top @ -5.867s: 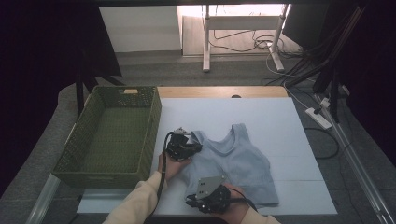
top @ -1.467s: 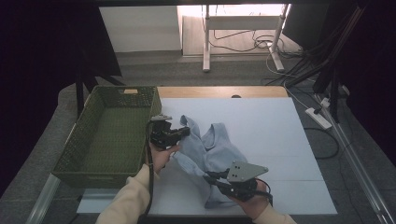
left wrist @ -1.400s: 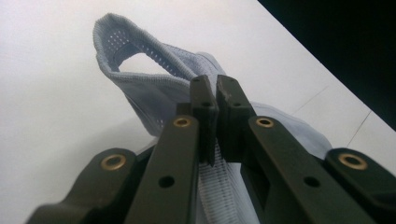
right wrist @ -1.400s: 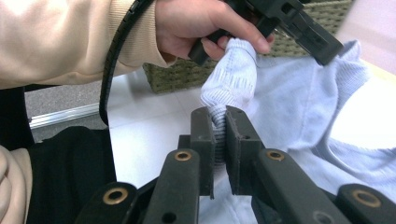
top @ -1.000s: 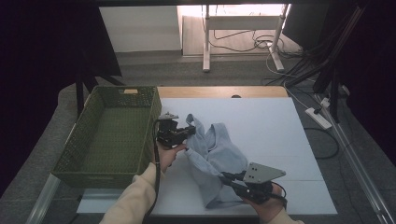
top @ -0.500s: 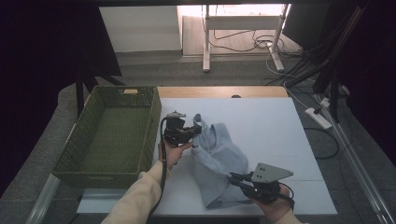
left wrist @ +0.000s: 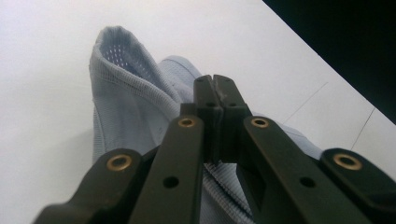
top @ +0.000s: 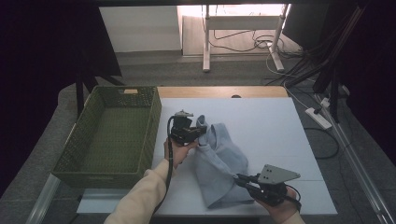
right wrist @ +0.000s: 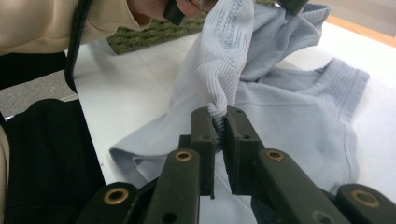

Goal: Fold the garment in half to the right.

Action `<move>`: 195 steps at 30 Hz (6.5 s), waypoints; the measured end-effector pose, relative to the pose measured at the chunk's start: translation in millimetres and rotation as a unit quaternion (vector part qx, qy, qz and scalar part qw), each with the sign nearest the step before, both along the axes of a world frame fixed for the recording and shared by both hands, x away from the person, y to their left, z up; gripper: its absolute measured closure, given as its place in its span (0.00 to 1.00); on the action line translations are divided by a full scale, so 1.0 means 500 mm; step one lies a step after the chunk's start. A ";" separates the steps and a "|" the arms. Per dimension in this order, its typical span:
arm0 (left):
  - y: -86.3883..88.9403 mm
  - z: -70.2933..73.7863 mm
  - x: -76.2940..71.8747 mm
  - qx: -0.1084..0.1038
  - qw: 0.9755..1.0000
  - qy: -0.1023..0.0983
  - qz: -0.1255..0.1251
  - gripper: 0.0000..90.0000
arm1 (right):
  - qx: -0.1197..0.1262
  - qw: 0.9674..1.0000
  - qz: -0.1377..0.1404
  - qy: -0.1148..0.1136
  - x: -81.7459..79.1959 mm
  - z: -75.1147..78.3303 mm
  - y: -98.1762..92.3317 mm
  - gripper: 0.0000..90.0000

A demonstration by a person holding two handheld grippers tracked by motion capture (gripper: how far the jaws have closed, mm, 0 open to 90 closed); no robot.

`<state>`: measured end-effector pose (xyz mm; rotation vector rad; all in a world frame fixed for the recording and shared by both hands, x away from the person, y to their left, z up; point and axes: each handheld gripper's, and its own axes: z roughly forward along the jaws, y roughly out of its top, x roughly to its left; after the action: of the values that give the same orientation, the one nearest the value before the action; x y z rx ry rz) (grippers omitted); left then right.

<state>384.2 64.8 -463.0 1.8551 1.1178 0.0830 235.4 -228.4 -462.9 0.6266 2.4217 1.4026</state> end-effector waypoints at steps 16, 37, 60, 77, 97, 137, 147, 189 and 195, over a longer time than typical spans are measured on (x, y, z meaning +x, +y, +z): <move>-0.068 -0.024 0.014 0.022 0.999 0.017 -0.035 0.99 | -0.030 0.998 -0.039 0.032 0.003 -0.024 -0.055 0.92; -0.040 -0.048 0.003 0.042 0.998 0.011 -0.051 0.70 | -0.097 0.988 -0.052 0.104 0.018 -0.069 -0.082 0.92; -0.007 -0.098 -0.021 0.060 0.997 0.032 -0.047 0.46 | -0.130 0.981 -0.061 0.126 0.027 -0.080 -0.079 0.89; -0.005 -0.108 -0.023 0.060 0.996 0.035 -0.047 0.47 | -0.046 0.993 -0.097 0.040 0.110 0.008 -0.033 0.53; -0.006 -0.111 -0.019 0.063 0.996 0.034 -0.051 0.46 | -0.083 0.986 -0.086 0.120 0.307 -0.027 0.087 0.68; -0.001 -0.065 -0.050 0.056 0.997 -0.014 -0.057 0.48 | -0.110 0.984 -0.084 0.107 0.256 -0.039 0.023 0.96; 0.005 -0.041 -0.096 0.057 0.994 -0.030 -0.089 0.45 | -0.114 0.982 -0.093 0.120 0.257 -0.055 0.016 0.96; -0.085 -0.128 -0.134 0.085 0.975 -0.005 -0.205 0.99 | -0.093 0.986 -0.113 0.076 0.255 -0.037 0.008 0.69; -0.077 -0.111 -0.142 0.088 0.977 -0.018 -0.192 0.98 | -0.054 0.989 -0.121 0.061 0.259 -0.020 0.002 0.62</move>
<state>313.4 26.4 -518.5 2.1888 0.7296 -0.0067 364.8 -227.2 -472.9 0.9682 2.3957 1.1583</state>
